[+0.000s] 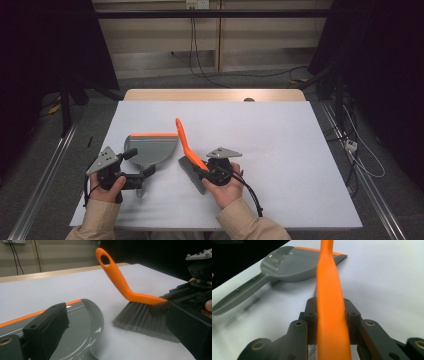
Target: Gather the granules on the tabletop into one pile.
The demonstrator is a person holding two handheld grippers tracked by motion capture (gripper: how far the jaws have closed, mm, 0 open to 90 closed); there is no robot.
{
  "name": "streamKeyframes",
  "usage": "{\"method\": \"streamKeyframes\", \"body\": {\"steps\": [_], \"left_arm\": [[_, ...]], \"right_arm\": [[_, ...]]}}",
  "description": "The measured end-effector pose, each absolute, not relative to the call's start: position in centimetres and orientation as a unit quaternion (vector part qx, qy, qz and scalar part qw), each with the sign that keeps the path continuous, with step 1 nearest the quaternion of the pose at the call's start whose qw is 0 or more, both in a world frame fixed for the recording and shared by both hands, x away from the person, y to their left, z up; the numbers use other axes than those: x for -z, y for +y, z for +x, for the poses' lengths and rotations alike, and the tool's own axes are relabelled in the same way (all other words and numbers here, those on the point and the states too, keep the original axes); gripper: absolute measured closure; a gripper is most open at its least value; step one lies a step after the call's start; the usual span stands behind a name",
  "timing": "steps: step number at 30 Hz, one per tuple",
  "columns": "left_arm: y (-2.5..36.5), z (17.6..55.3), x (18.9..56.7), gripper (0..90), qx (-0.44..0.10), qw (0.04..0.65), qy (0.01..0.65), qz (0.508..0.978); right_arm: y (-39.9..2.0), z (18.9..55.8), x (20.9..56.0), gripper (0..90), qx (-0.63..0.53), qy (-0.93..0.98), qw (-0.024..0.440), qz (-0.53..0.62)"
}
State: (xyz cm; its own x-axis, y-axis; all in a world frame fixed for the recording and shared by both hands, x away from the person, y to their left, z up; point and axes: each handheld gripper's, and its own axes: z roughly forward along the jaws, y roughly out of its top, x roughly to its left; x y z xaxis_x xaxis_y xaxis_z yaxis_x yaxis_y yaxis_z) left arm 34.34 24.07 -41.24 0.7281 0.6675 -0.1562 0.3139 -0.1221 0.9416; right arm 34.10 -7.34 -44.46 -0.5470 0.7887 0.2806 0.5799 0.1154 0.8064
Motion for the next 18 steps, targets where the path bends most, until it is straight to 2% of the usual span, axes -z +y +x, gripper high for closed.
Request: {"method": "streamKeyframes", "body": {"steps": [18], "left_arm": [[23.8, 34.3, 41.2, 4.2, -0.155, 0.57, 0.331, 0.735]], "right_arm": [[-11.3, 33.2, 44.4, 70.7, -0.469, 0.719, 0.127, 0.497]]}}
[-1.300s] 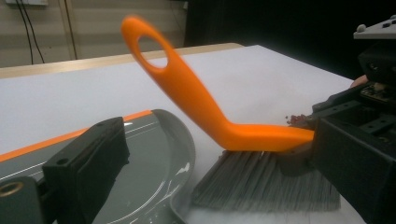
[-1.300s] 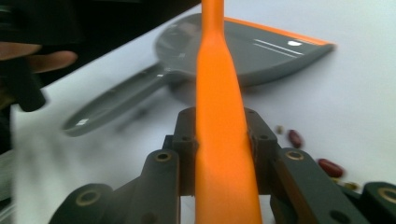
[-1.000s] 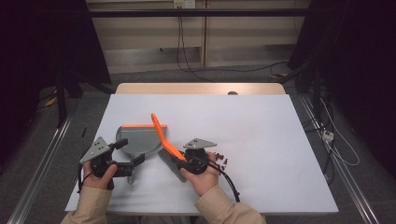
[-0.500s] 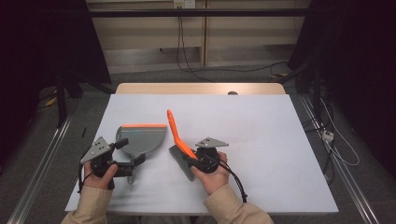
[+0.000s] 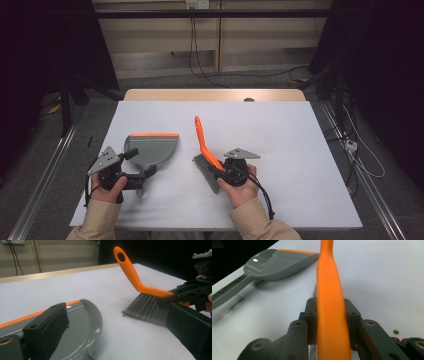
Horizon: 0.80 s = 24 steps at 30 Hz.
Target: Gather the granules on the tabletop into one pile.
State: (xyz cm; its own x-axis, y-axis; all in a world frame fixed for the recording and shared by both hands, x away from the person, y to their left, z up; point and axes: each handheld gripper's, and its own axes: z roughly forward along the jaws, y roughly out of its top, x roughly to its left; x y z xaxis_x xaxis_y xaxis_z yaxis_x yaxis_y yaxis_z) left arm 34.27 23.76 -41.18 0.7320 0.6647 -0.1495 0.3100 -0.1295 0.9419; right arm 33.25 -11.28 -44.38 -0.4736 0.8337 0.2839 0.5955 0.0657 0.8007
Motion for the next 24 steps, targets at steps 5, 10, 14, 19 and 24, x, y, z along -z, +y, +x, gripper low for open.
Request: {"method": "streamKeyframes", "body": {"steps": [5, 10, 14, 19, 24], "left_arm": [[23.7, 34.2, 41.1, 4.2, -0.156, 0.571, 0.33, 0.736], [23.7, 34.2, 41.1, 4.2, -0.156, 0.571, 0.33, 0.735], [23.7, 34.2, 41.2, 4.2, -0.155, 0.571, 0.33, 0.736], [23.6, 34.3, 41.2, 4.2, -0.155, 0.57, 0.331, 0.736], [23.5, 34.3, 41.2, 4.2, -0.154, 0.571, 0.33, 0.736]], "right_arm": [[-11.9, 33.0, 44.4, 70.7, -0.466, 0.717, 0.132, 0.502], [-12.6, 32.8, 44.3, 70.6, -0.462, 0.716, 0.138, 0.506], [-13.2, 32.7, 44.3, 70.7, -0.462, 0.713, 0.14, 0.508], [-13.7, 32.7, 44.2, 70.8, -0.462, 0.708, 0.143, 0.514], [-14.1, 32.8, 44.1, 71.1, -0.48, 0.696, 0.134, 0.517]]}}
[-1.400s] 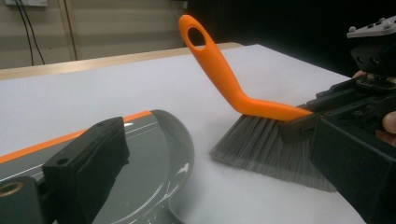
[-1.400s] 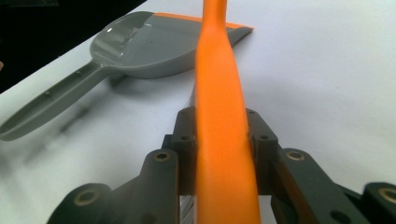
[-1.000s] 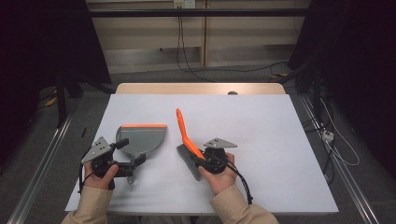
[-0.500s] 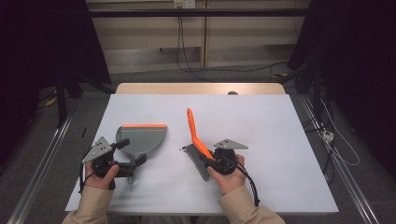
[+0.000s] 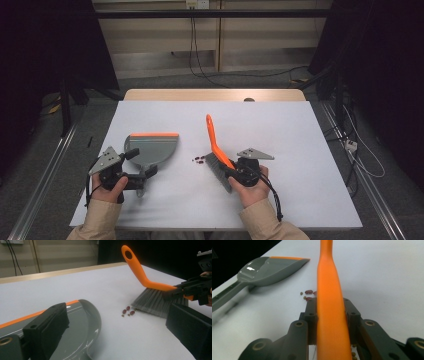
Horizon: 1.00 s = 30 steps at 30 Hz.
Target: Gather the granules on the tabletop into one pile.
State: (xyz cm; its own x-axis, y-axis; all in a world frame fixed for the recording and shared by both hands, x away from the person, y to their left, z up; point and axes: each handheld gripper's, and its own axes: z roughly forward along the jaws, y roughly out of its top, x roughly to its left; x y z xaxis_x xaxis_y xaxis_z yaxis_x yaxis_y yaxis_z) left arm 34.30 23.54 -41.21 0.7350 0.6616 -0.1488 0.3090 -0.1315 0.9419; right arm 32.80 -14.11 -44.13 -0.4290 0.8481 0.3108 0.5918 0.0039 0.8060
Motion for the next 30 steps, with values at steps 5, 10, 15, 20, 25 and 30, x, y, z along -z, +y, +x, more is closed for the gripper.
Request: {"method": "streamKeyframes", "body": {"steps": [5, 10, 15, 20, 25, 30], "left_arm": [[23.5, 34.4, 41.2, 4.2, -0.155, 0.569, 0.329, 0.737], [23.5, 34.4, 41.2, 4.2, -0.153, 0.572, 0.33, 0.735], [23.7, 34.5, 41.2, 4.2, -0.154, 0.571, 0.33, 0.736], [23.7, 34.5, 41.2, 4.2, -0.156, 0.57, 0.33, 0.737], [23.7, 34.6, 41.3, 4.2, -0.155, 0.568, 0.33, 0.738], [23.7, 34.6, 41.3, 4.2, -0.156, 0.567, 0.331, 0.738]], "right_arm": [[-13.9, 33.1, 43.2, 71.2, -0.502, 0.683, 0.135, 0.514], [-12.0, 34.3, 42.5, 71.2, -0.511, 0.685, 0.134, 0.503], [-8.7, 35.8, 42.9, 71.2, -0.509, 0.694, 0.121, 0.495], [-6.3, 37.4, 43.8, 71.2, -0.502, 0.7, 0.118, 0.494], [-6.2, 38.6, 44.7, 71.1, -0.487, 0.698, 0.127, 0.51], [-7.3, 38.5, 44.6, 70.9, -0.473, 0.695, 0.129, 0.525]]}}
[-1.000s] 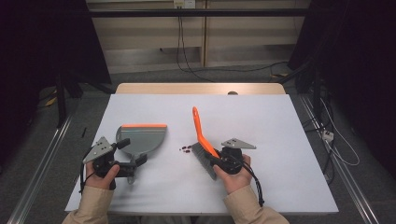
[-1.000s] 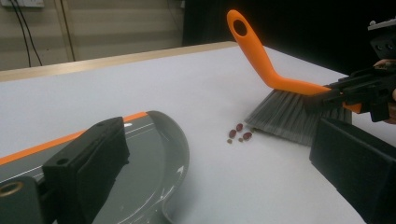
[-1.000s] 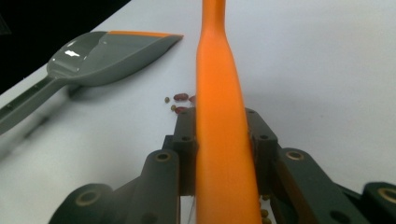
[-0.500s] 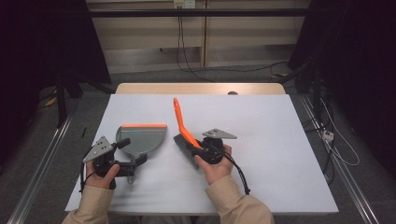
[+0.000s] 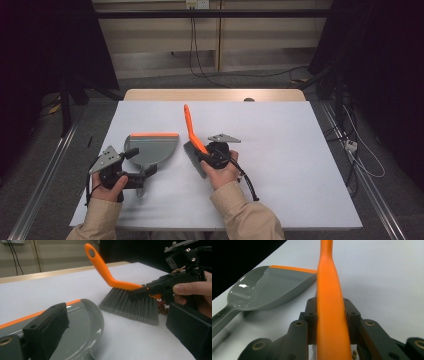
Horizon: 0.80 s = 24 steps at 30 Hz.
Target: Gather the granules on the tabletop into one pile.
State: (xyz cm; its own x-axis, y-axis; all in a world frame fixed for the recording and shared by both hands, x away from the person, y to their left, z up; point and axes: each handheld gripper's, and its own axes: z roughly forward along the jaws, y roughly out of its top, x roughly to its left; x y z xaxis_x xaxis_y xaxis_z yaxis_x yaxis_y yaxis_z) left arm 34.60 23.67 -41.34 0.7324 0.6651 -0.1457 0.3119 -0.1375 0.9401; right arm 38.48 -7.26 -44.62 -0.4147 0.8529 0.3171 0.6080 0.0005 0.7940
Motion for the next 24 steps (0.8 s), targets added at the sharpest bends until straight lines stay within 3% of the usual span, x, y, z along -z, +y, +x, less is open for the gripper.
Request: {"method": "streamKeyframes", "body": {"steps": [24], "left_arm": [[23.3, 34.4, 41.2, 4.2, -0.157, 0.567, 0.324, 0.741]], "right_arm": [[-13.8, 34.8, 44.7, 70.7, -0.463, 0.656, 0.144, 0.578]]}}
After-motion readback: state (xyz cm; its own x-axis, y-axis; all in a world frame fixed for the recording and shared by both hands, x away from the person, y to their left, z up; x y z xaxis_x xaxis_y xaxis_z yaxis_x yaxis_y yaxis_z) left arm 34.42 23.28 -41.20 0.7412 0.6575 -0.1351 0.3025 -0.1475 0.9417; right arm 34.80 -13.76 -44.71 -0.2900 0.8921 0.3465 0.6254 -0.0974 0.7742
